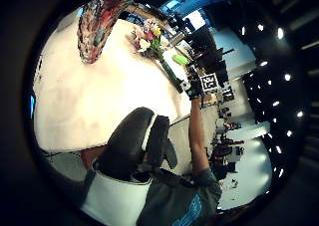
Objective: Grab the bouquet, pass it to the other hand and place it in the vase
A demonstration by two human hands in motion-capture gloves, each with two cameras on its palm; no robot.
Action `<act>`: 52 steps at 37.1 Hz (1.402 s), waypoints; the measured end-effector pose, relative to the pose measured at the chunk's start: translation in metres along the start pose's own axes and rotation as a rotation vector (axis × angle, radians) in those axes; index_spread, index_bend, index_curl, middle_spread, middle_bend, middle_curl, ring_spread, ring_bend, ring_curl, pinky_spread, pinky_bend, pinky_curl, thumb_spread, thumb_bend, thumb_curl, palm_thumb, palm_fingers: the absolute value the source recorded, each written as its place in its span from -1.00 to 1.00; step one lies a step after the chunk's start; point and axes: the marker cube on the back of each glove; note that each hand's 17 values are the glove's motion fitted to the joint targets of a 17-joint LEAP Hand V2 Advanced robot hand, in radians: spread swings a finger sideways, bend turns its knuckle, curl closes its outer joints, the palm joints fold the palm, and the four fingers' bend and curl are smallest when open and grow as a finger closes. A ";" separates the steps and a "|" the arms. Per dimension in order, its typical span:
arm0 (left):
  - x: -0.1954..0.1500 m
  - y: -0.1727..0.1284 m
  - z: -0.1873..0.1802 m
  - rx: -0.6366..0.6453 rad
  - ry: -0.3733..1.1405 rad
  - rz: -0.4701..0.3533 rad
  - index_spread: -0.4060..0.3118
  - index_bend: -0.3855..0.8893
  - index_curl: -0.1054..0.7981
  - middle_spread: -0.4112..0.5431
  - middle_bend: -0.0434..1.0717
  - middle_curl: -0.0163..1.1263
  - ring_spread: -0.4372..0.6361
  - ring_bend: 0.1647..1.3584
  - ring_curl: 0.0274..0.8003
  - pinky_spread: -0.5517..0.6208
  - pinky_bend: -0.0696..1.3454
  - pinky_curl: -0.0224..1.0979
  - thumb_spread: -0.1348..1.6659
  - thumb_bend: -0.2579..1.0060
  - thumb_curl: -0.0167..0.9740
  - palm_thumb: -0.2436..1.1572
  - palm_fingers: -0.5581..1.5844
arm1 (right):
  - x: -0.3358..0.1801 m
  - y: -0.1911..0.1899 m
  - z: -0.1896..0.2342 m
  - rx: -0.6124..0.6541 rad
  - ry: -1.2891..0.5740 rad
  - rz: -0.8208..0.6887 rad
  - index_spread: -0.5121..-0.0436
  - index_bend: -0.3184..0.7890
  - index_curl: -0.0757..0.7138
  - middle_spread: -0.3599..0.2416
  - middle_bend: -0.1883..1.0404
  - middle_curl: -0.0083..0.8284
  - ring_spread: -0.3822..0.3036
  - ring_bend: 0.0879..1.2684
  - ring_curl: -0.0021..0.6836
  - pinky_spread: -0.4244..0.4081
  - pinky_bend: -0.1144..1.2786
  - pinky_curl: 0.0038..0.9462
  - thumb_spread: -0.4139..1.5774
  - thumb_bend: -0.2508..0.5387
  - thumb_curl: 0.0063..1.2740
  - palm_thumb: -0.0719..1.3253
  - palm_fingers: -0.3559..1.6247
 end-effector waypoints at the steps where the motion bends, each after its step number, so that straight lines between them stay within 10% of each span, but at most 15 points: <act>1: 0.000 0.000 0.001 -0.001 0.001 -0.002 -0.13 -0.22 -0.20 0.03 -0.57 -0.44 0.41 -0.32 -0.33 0.73 -0.38 -0.36 0.23 -0.64 -0.43 -0.45 -0.24 | 0.002 -0.003 0.006 -0.015 0.002 0.006 -0.28 -0.24 -0.37 0.55 -0.40 -0.29 0.81 -0.71 -0.35 0.86 -0.02 -0.25 0.53 -0.39 -0.49 -0.10 -0.71; 14: -0.006 -0.005 0.015 -0.029 0.002 -0.020 -0.12 -0.20 -0.22 0.04 -0.57 -0.41 0.41 -0.30 -0.32 0.72 -0.35 -0.35 0.23 -0.64 -0.40 -0.45 -0.25 | 0.005 -0.020 0.045 -0.101 0.019 0.078 -0.10 -0.32 -0.49 0.37 -0.32 -0.24 0.65 -0.34 -0.17 0.75 0.24 -0.19 0.53 -0.23 -0.38 0.24 -0.38; 26: -0.006 -0.002 0.014 -0.040 0.024 -0.029 -0.13 -0.20 -0.21 0.04 -0.57 -0.39 0.41 -0.29 -0.32 0.72 -0.35 -0.35 0.23 -0.64 -0.39 -0.46 -0.25 | 0.001 -0.031 0.048 0.048 0.134 0.124 -0.01 -0.13 -0.24 -0.01 -0.07 -0.06 0.09 -0.25 -0.04 0.47 -0.01 -0.28 0.54 -0.14 -0.29 0.47 0.18; 31: -0.011 -0.005 0.019 -0.039 0.020 -0.026 -0.13 -0.20 -0.21 0.04 -0.57 -0.38 0.41 -0.29 -0.32 0.72 -0.35 -0.34 0.23 -0.64 -0.39 -0.46 -0.25 | 0.001 -0.035 0.049 0.121 0.187 0.114 0.01 -0.30 -0.29 -0.21 0.04 0.03 -0.29 0.00 0.11 -0.13 0.09 -0.23 0.38 -0.26 -0.23 0.50 0.59; 52: 0.025 -0.025 -0.012 0.078 0.263 0.041 -0.15 -0.17 -0.17 0.03 -0.59 -0.38 0.37 -0.30 -0.33 0.70 -0.35 -0.35 0.24 -0.63 -0.38 -0.44 -0.21 | -0.013 -0.014 -0.025 0.472 -0.081 0.006 0.07 -0.08 0.13 -0.39 0.30 0.30 -0.50 0.30 0.48 -0.66 0.10 -0.08 -0.13 -0.43 0.02 0.53 0.75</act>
